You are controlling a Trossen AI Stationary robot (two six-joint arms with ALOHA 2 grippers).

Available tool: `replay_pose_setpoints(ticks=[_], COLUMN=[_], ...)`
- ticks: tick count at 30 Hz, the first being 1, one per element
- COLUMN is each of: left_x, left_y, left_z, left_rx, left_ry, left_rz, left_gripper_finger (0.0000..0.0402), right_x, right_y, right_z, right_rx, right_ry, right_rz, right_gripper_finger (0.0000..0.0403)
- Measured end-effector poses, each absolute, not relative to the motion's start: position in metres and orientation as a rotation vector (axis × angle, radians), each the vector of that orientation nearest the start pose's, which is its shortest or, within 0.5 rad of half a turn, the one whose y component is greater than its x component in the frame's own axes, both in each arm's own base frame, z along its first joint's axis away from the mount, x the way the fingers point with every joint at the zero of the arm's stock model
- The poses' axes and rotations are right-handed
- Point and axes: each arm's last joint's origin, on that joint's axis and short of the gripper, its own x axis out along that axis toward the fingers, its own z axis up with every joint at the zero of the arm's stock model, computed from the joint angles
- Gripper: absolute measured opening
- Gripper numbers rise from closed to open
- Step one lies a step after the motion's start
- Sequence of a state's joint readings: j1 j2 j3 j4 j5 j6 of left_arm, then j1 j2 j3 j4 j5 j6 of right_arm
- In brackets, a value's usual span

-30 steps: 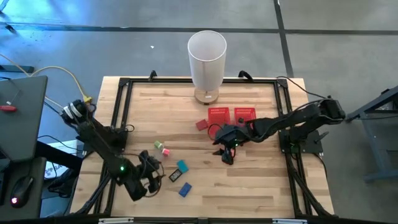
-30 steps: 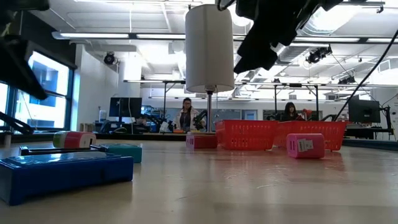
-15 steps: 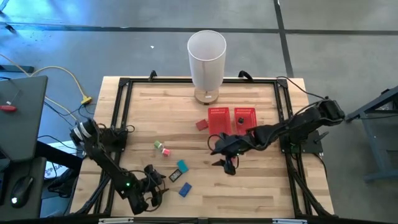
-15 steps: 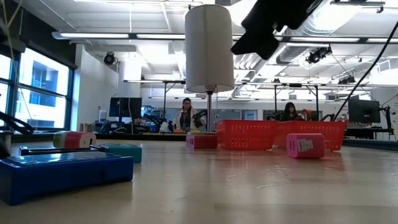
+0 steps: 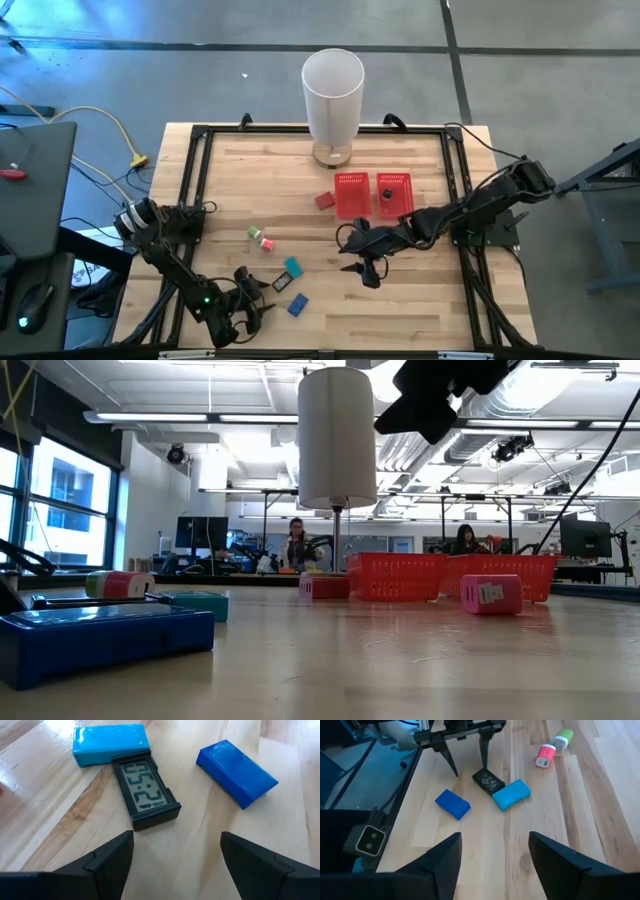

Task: Pick & Place Office items
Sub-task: Put the black timer into the left red bin

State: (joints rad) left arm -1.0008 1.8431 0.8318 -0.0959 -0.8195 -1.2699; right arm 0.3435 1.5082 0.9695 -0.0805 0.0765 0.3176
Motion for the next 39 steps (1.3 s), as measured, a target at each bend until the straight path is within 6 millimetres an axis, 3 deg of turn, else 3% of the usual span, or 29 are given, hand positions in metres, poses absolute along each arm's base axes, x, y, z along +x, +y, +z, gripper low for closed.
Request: replay_pose_setpoints(ticks=[12,34,39], left_x=[0.1866,0.1883,0.1892], left_y=[-0.2499,-0.2486,-0.2498], left_z=[0.1039,0.1032,0.0954], left_rx=[-0.408,-0.280,-0.273], left_ry=[0.601,0.625,0.606], left_rz=[0.295,0.255,0.271], left_gripper_finger=[0.0289,0.0289,0.0289], right_x=[0.3054,0.3054,0.3084], right_y=[0.1064,0.1064,0.1075], right_z=[0.2370,0.2369,0.2292], right_rx=[0.177,0.122,0.112], right_ry=[0.637,0.633,0.657], right_rz=[0.155,0.174,0.171], right_gripper_finger=[0.0218,0.0218,0.0218])
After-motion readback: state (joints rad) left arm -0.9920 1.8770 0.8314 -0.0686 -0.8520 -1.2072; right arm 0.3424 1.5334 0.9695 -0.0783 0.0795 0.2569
